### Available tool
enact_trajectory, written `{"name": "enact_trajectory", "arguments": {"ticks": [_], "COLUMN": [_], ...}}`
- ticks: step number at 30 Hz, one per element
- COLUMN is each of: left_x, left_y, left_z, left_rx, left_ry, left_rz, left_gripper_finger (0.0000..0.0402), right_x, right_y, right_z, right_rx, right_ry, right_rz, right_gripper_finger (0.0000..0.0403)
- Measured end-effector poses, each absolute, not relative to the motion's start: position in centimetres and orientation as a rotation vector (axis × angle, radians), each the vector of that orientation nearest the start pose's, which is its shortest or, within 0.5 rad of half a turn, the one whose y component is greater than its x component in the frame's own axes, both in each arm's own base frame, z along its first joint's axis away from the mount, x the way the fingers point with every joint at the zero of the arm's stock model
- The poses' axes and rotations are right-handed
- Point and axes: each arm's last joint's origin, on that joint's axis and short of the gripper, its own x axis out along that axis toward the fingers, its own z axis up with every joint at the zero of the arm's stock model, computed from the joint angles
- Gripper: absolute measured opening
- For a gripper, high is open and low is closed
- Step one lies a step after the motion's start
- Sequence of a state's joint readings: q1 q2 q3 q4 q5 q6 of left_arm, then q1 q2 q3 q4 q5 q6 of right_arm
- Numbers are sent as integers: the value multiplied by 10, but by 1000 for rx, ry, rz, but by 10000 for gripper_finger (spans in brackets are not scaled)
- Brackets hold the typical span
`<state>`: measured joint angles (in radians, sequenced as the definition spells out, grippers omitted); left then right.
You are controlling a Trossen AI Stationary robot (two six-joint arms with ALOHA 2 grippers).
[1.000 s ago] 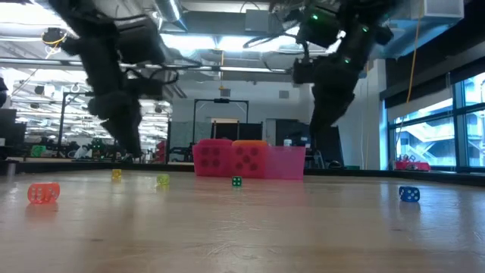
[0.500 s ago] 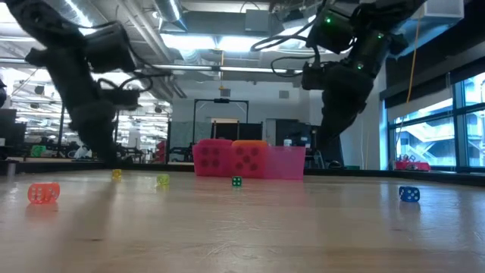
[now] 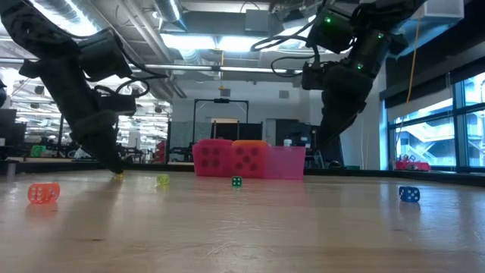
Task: Pick & Place Dice
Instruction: Put the small yellow die into the red bin
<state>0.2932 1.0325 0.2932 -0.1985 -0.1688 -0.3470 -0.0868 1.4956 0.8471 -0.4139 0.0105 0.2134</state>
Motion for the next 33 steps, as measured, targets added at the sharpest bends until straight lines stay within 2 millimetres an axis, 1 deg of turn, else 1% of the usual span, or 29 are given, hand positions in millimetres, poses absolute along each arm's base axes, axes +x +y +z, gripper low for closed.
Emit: {"name": "enact_trajectory", "arguments": {"ticks": [11,22,24,27,30,33], "left_x": [154,155,158,170,183,191], "left_y": [51,52,53,55,57,58], "left_z": [131,132,135,146,164,183], "left_rx": [-378,-382,-392,-382,-308,-242], "left_ry": [869,852,797,641,442,255], "left_rz": [583,615,607,531,412,329], "left_gripper_finger": [126,52,44,37,36,35], "right_x": [278,278,278,280,282,284], "right_y": [-24,-24,-24,-25,-25,-25], "right_z": [182,182,182,183,185,186], "right_rx": [236,236,236,237,236,221], "right_ry": [1048,1049,1047,1023,996,980], "right_rz": [-203,-202,-202,-201,-197,-184], "right_gripper_finger": [221,221,221,221,221,221]}}
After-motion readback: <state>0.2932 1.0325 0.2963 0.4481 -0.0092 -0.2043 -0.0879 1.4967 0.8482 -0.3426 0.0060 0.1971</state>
